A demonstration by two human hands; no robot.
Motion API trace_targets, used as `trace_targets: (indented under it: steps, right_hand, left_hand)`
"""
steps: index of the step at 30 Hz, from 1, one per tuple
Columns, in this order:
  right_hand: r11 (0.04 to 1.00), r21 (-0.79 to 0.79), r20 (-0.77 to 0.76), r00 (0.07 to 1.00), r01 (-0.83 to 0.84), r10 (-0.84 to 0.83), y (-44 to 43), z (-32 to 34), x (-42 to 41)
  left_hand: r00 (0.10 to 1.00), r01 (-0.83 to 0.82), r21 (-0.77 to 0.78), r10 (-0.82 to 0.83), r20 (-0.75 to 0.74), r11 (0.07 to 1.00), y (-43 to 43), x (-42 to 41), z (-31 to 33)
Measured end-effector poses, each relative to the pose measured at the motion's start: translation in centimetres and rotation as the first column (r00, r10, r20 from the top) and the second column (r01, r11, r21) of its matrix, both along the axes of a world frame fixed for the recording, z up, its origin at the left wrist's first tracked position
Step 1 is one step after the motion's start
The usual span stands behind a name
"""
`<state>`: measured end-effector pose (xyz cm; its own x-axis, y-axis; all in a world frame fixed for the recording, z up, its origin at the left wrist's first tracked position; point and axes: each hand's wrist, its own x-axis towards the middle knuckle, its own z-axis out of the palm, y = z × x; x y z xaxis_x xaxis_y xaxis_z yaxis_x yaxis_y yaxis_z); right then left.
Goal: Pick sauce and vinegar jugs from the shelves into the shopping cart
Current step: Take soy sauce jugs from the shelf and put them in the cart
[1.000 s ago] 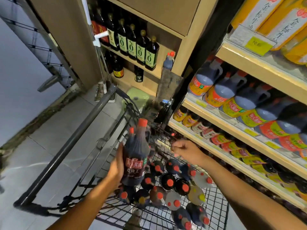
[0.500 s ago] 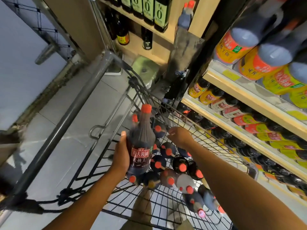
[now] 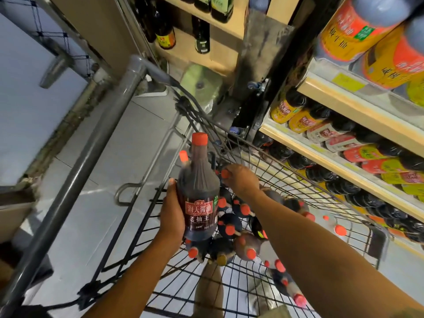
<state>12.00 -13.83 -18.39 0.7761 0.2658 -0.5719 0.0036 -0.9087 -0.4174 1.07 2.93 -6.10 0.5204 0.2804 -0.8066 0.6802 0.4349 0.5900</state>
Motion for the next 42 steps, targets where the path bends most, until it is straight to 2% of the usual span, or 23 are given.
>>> trace_targets:
  steps: [8,13,17,22,25,28,33,36,40,42]
  right_hand:
    - [0.981,0.166,0.092,0.989,0.100,-0.116,-3.3,3.4,-1.3]
    - [0.964,0.256,0.176,0.976,0.078,-0.126,-5.8,9.8,-1.7]
    - [0.952,0.288,0.145,0.978,0.105,-0.152,-7.3,17.3,-1.3]
    - [0.809,0.556,0.163,0.930,0.191,-0.331,-9.3,26.9,-1.5]
    - [0.782,0.609,0.249,0.902,0.137,-0.352,-10.7,31.9,-1.6]
    - [0.699,0.702,0.203,0.900,0.141,-0.385,-11.5,35.6,-1.7]
    - [0.689,0.723,0.277,0.894,0.049,-0.354,-13.1,39.3,-2.1]
    - [0.680,0.731,0.299,0.866,0.062,-0.400,-13.7,40.1,-2.5]
    - [0.666,0.744,0.363,0.804,0.055,-0.471,-13.9,40.1,-3.1]
    - [0.626,0.775,0.333,0.786,0.088,-0.522,-13.9,40.2,-3.4]
  left_hand:
    - [0.996,0.077,0.009,-0.077,0.043,0.997,0.1,-0.1,1.4]
    - [0.984,0.151,0.007,-0.151,0.091,0.988,-0.4,0.5,3.7]
    - [0.970,0.207,-0.031,-0.201,0.139,0.978,-1.0,1.0,6.5]
    - [0.905,0.358,-0.117,-0.312,0.290,0.927,-1.8,1.1,10.6]
    - [0.888,0.370,-0.219,-0.275,0.367,0.903,-2.8,1.3,13.2]
    - [0.900,0.351,-0.331,-0.218,0.377,0.876,-3.8,1.8,14.8]
    - [0.904,0.373,-0.396,-0.231,0.361,0.839,-5.7,3.5,16.1]
    - [0.903,0.395,-0.462,-0.243,0.355,0.794,-6.9,4.2,16.9]
    - [0.896,0.417,-0.476,-0.264,0.356,0.774,-8.3,4.9,17.5]
    - [0.891,0.427,-0.489,-0.261,0.371,0.761,-9.0,5.2,17.5]
